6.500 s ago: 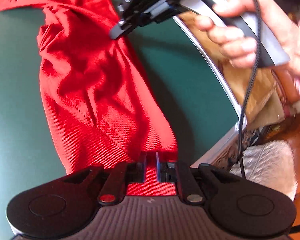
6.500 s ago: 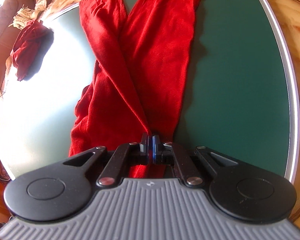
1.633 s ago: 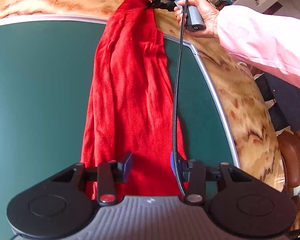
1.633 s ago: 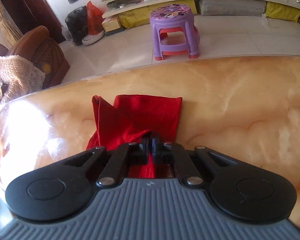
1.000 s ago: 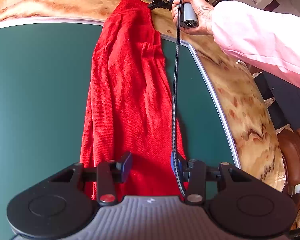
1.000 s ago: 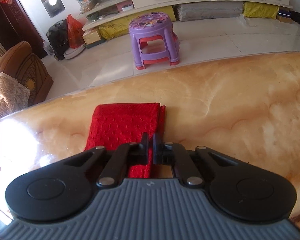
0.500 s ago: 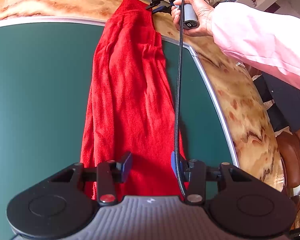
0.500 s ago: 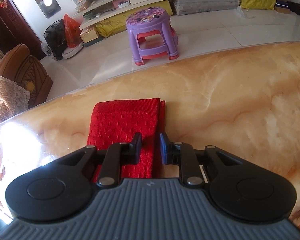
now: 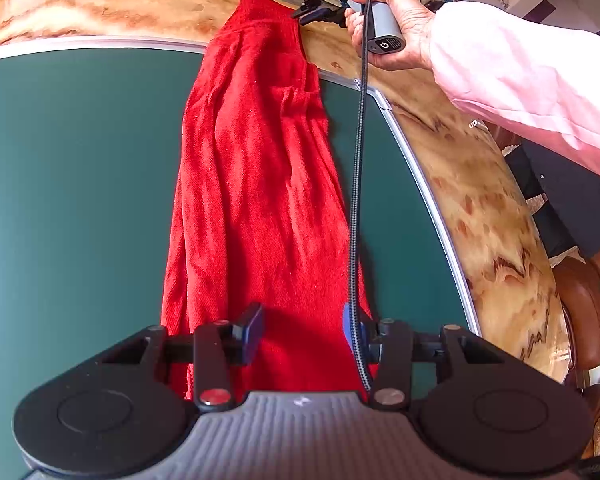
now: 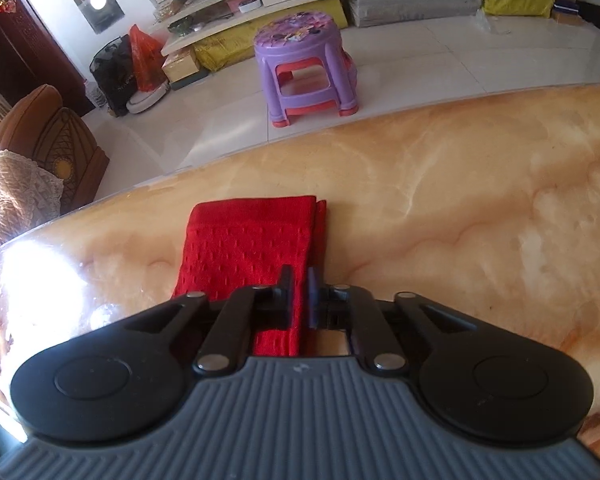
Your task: Fold clothes
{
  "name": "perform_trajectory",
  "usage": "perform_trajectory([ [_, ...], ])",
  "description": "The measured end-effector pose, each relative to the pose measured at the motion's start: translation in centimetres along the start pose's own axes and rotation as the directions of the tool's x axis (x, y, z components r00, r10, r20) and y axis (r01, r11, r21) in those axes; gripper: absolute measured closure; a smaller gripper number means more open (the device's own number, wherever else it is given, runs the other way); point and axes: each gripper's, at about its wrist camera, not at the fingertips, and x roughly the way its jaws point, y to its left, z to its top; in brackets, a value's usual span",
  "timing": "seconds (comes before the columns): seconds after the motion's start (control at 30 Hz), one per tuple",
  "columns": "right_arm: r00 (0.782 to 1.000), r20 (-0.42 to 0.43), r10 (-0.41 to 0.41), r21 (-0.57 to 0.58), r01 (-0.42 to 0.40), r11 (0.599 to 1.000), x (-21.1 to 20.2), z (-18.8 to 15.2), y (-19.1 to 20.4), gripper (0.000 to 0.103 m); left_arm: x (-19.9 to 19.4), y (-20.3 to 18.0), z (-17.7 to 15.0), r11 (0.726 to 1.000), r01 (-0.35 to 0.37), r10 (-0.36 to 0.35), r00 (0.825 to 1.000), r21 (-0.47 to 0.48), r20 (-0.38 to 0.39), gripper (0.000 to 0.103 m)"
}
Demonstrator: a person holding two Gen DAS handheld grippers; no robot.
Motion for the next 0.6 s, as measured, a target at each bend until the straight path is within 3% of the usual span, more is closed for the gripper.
perform_trajectory([
  [0.2,1.0,-0.02,0.013,0.007,-0.013,1.0,0.5,-0.1,0.4,0.088,0.0,0.0,0.0,1.0,0.002,-0.002,1.0,-0.001,0.002,0.052],
  [0.33,1.0,-0.007,-0.004,-0.006,0.004,1.0,0.1,-0.2,0.5,0.101,-0.1,0.1,0.0,1.0,0.003,-0.003,1.0,-0.003,0.002,0.052],
  [0.6,0.999,0.036,-0.033,0.006,0.033,0.999,-1.1,-0.2,0.2,0.101,0.0,0.2,-0.1,1.0,0.004,-0.004,1.0,-0.001,0.003,0.052],
])
